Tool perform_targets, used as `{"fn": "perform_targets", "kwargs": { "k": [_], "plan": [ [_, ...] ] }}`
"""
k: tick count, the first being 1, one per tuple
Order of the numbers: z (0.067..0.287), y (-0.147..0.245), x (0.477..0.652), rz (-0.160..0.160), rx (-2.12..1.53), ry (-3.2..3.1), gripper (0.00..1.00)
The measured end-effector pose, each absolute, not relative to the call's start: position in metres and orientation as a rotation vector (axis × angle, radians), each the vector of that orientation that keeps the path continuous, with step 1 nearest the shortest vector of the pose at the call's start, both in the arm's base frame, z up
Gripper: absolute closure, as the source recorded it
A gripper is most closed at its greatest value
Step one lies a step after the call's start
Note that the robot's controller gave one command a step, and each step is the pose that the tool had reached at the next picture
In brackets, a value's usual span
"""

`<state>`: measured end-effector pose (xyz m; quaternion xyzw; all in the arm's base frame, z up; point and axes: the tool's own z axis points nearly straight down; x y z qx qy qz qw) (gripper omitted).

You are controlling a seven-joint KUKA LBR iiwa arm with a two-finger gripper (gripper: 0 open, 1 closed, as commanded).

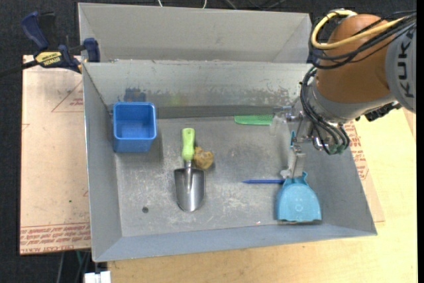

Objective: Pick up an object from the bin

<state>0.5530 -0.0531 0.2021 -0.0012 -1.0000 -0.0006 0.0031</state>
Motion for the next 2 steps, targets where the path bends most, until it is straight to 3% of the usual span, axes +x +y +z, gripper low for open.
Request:
{"fn": "perform_targets", "kwargs": {
  "k": [1,2],
  "plan": [
    [0.207,-0.053,0.554,0.0,0.0,-3.143,0.0],
    [0.154,-0.084,0.557,0.0,0.263,-3.134,0.0]
  ]
}}
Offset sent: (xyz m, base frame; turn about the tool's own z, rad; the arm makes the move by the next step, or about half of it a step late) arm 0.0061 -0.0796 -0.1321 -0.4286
